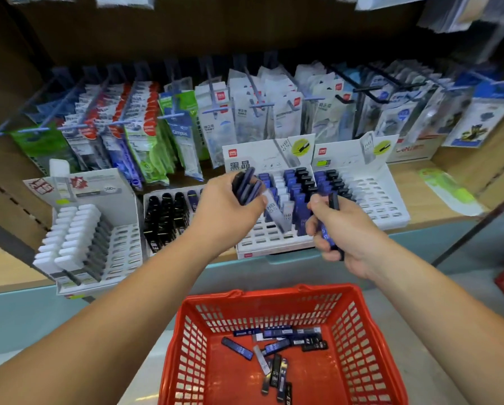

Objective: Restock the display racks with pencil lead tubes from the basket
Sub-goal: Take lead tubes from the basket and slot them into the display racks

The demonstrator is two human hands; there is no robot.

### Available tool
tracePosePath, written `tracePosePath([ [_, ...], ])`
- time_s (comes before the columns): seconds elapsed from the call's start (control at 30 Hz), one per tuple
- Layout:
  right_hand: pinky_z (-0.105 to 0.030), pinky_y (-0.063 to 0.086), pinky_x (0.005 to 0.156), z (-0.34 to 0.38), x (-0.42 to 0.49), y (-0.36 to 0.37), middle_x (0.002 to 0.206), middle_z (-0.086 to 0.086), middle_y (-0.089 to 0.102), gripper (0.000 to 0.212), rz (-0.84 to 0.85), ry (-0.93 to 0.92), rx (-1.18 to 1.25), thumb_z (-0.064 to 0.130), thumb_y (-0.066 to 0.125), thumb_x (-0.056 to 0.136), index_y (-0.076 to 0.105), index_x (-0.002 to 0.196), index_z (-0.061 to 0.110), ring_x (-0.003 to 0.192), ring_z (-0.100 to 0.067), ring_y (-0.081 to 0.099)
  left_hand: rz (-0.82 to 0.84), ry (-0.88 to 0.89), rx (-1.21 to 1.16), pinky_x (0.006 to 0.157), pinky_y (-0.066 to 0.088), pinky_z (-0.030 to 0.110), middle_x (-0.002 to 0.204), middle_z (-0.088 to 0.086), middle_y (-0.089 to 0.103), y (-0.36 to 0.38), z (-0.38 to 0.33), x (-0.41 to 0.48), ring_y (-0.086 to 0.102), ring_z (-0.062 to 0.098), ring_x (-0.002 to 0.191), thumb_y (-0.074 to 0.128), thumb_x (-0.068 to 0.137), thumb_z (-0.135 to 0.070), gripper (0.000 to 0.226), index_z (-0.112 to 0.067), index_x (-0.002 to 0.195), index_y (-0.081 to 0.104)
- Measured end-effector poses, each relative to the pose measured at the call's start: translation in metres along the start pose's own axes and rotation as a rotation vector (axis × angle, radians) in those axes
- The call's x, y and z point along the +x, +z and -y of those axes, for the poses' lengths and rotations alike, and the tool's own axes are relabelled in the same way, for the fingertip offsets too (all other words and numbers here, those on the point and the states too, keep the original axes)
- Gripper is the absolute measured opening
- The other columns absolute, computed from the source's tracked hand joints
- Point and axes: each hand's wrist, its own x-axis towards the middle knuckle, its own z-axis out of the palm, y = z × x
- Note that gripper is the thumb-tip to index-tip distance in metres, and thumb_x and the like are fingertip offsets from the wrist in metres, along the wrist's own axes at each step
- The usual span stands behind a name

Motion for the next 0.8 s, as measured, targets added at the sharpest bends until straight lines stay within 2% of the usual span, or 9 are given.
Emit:
tracePosePath([
  [0.1,-0.023,0.021,0.041,-0.005,0.001,-0.01,0.077,-0.012,0.071,0.029,0.004,0.045,0.074,0.023,0.054,0.107,0.053,0.125,0.001,0.048,-0.016,0.041,0.059,0.054,0.092,0.067,0.046,0.032,0.083,0.017,0.065,0.024,0.002,0.007,0.061,0.024,0.077,0.073,0.09,-0.013,0.015,-0.001,0.089,0.064],
  [0.17,-0.026,0.025,0.039,-0.005,-0.002,-0.016,0.091,-0.017,0.076,0.027,0.051,0.076,0.141,0.017,0.053,0.107,0.054,0.128,0.0,0.053,-0.016,0.046,0.091,0.062,0.152,0.068,0.047,0.036,0.081,0.016,0.064,0.036,0.01,0.007,0.061,0.027,0.078,0.071,0.091,-0.015,0.017,-0.002,0.089,0.062],
  [0.27,-0.024,0.031,0.04,-0.006,-0.006,-0.025,0.103,-0.017,0.078,0.029,0.091,0.058,0.158,0.021,0.05,0.108,0.056,0.126,-0.001,0.06,-0.019,0.057,0.078,0.086,0.235,0.071,0.053,0.044,0.079,0.01,0.064,0.043,0.018,0.005,0.062,0.028,0.078,0.07,0.093,-0.021,0.017,-0.007,0.088,0.06],
  [0.37,-0.024,0.026,0.039,-0.006,-0.01,-0.031,0.101,-0.013,0.079,0.035,0.106,0.017,0.021,0.036,0.052,0.107,0.062,0.119,0.005,0.057,-0.022,0.059,0.063,0.098,0.214,0.073,0.054,0.049,0.077,0.01,0.064,0.042,0.02,0.008,0.062,0.03,0.078,0.069,0.093,-0.021,0.019,-0.009,0.084,0.058],
  [0.47,-0.023,0.02,0.044,-0.008,-0.011,-0.035,0.09,-0.013,0.078,0.039,0.086,-0.018,-0.117,0.053,0.054,0.101,0.067,0.111,0.017,0.044,-0.018,0.045,0.041,0.095,0.204,0.071,0.055,0.043,0.077,0.007,0.064,0.039,0.02,0.012,0.063,0.027,0.077,0.071,0.093,-0.022,0.019,-0.01,0.084,0.06],
  [0.53,-0.024,0.02,0.047,-0.011,-0.009,-0.038,0.085,-0.015,0.077,0.038,0.068,-0.027,-0.127,0.054,0.056,0.1,0.069,0.108,0.019,0.042,-0.016,0.035,0.052,0.094,0.222,0.068,0.052,0.038,0.074,0.004,0.062,0.038,0.02,0.012,0.06,0.023,0.073,0.072,0.092,-0.022,0.02,-0.011,0.082,0.058],
  [0.6,-0.024,0.022,0.046,-0.014,-0.007,-0.038,0.084,-0.014,0.077,0.033,0.052,-0.016,-0.109,0.044,0.057,0.103,0.07,0.11,0.014,0.044,-0.015,0.036,0.075,0.096,0.214,0.071,0.054,0.036,0.075,0.004,0.064,0.038,0.021,0.011,0.063,0.022,0.076,0.073,0.092,-0.021,0.02,-0.012,0.081,0.058],
  [0.7,-0.027,0.025,0.046,-0.018,-0.004,-0.036,0.089,-0.012,0.078,0.02,0.039,0.008,-0.098,0.02,0.054,0.107,0.065,0.113,0.004,0.048,-0.015,0.041,0.124,0.129,0.218,0.076,0.057,0.043,0.079,0.005,0.066,0.039,0.022,0.011,0.066,0.025,0.081,0.072,0.091,-0.019,0.017,-0.012,0.083,0.06],
  [0.8,-0.025,0.026,0.044,-0.018,-0.003,-0.035,0.097,-0.016,0.077,0.015,0.052,-0.02,-0.108,0.003,0.052,0.105,0.065,0.109,-0.003,0.051,-0.013,0.043,0.117,0.187,0.287,0.07,0.054,0.044,0.074,0.005,0.062,0.042,0.023,0.011,0.06,0.027,0.075,0.07,0.091,-0.017,0.016,-0.012,0.08,0.058],
])
